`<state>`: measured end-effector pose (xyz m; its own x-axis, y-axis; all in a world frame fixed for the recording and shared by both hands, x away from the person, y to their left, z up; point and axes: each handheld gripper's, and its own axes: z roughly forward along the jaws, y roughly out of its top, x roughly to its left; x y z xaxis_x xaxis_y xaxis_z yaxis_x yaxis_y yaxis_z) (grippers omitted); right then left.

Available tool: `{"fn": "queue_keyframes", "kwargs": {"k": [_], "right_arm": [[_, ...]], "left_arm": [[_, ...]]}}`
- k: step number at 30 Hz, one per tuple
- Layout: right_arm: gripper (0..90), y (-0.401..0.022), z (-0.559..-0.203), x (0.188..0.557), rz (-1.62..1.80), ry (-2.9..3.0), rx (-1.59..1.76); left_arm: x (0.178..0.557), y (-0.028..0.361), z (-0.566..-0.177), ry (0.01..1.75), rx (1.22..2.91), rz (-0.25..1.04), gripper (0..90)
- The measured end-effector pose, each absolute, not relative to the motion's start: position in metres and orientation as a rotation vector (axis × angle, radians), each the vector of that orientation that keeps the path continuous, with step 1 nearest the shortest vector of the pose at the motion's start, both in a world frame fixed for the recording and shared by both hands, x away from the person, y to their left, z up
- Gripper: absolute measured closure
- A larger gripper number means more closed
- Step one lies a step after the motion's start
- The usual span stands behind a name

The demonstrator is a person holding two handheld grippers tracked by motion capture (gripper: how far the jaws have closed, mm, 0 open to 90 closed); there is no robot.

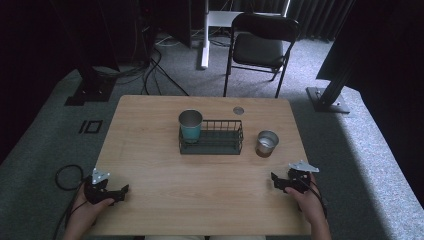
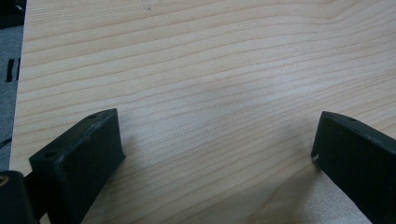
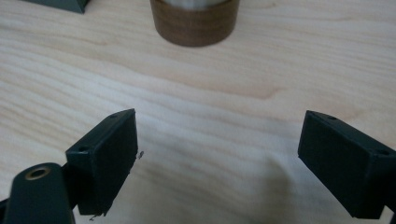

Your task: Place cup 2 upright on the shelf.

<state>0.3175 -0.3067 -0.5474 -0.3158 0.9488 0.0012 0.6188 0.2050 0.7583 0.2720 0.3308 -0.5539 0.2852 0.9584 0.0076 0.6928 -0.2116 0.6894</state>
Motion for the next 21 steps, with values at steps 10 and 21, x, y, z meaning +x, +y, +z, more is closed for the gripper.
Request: {"fn": "queue_keyframes", "kwargs": {"k": [10, 21], "right_arm": [[11.8, -0.298, -0.542, 0.335, 0.952, 1.988, 1.438], [11.8, -0.291, -0.537, 0.354, 0.990, 1.945, 1.406]], "left_arm": [[0.272, 0.331, -0.554, 1.474, 1.983, 0.597, 2.5], [0.272, 0.331, -0.554, 1.475, 1.981, 0.597, 2.5]]}}
